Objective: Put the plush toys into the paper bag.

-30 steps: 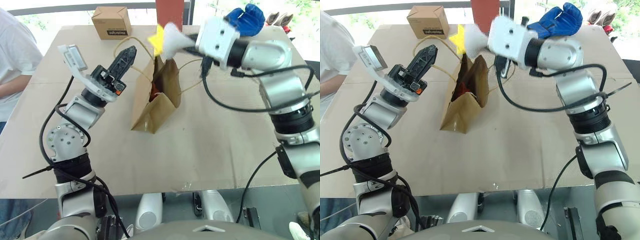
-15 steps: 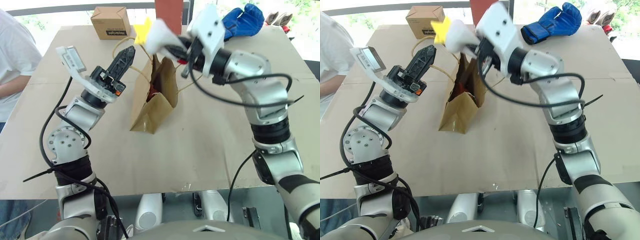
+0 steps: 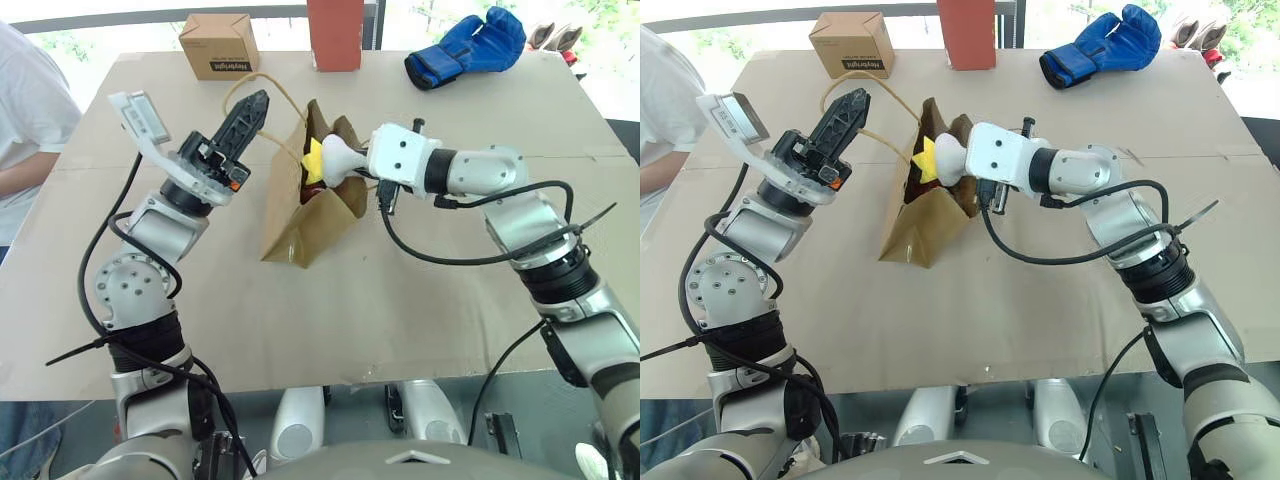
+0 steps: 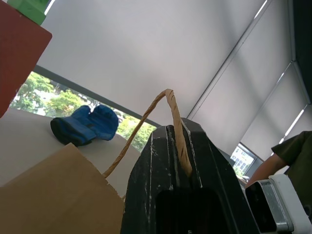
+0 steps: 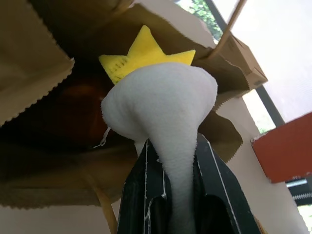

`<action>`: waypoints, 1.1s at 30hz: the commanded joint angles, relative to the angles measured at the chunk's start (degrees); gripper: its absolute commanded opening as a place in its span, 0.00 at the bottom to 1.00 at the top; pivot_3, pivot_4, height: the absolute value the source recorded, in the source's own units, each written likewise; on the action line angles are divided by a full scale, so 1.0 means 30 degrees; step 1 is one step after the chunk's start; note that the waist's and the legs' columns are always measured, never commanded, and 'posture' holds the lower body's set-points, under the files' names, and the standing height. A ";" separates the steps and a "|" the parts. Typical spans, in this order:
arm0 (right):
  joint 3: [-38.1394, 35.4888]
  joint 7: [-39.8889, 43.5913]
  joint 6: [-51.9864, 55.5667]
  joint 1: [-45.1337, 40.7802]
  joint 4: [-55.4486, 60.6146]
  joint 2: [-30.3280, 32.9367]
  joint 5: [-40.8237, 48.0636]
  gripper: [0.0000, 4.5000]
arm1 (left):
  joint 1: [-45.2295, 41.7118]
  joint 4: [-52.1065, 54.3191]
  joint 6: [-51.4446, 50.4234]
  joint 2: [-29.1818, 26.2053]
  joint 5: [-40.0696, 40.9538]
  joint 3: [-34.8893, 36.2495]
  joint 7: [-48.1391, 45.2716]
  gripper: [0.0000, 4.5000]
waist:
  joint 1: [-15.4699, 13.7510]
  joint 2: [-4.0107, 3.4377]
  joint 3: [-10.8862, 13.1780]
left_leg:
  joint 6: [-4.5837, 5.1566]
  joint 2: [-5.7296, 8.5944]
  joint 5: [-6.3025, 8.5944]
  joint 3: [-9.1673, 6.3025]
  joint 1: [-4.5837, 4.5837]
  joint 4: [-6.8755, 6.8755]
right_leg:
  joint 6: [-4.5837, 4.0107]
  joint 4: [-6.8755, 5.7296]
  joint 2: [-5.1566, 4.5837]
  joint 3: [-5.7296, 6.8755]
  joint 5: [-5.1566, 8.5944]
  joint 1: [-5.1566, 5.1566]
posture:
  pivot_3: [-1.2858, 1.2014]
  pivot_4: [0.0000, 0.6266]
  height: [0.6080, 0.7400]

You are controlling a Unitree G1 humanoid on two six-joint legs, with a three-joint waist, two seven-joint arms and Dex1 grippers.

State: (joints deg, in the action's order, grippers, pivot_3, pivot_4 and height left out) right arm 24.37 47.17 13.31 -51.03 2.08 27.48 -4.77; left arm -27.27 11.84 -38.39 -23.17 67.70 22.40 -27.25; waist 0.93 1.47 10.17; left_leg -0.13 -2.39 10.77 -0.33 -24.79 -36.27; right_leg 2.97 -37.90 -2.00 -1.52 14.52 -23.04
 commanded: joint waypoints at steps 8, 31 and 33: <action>0.2617 0.2274 -0.8509 -0.3291 -0.3982 -0.0831 -0.3411 0.59 | 0.0034 0.1211 0.0332 0.0092 -0.0158 -0.0729 -0.0432 0.00 | -0.0043 0.0003 0.0003 | -0.0001 -0.0001 0.0000 -0.0015 -0.0002 0.0003 | 0.0000 0.0002 0.0000 0.0008 0.0000 0.0003 | 0.52 0.24 1.00; -1.0528 -0.1937 1.8135 0.2473 0.5902 -0.0316 0.6473 0.87 | 0.0693 0.1326 0.0668 -0.0724 0.0000 0.0212 -0.0747 0.00 | -0.0122 0.0006 0.0000 | -0.0002 0.0005 0.0000 0.0000 0.0001 0.0000 | -0.0013 0.0001 -0.0033 0.0006 0.0000 0.0015 | 0.52 0.24 1.00; -1.1522 -0.2912 2.0057 0.2981 0.6023 -0.1081 0.7016 0.87 | 0.0688 0.1322 0.0637 -0.0804 0.0055 0.0233 -0.0794 0.00 | -0.0035 0.0005 0.0001 | -0.0001 0.0005 0.0000 -0.0005 0.0003 0.0002 | -0.0016 -0.0001 -0.0027 0.0006 0.0002 0.0012 | 0.52 0.24 1.00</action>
State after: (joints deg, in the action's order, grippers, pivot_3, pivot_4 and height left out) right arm -7.11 41.05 68.52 -42.08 17.74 25.21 14.31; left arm -24.52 13.71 -37.16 -24.75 66.88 22.06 -28.79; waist 0.83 1.49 10.17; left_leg -0.13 -2.38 10.77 -0.34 -24.78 -36.26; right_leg 2.92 -37.91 -2.06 -1.52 14.53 -23.01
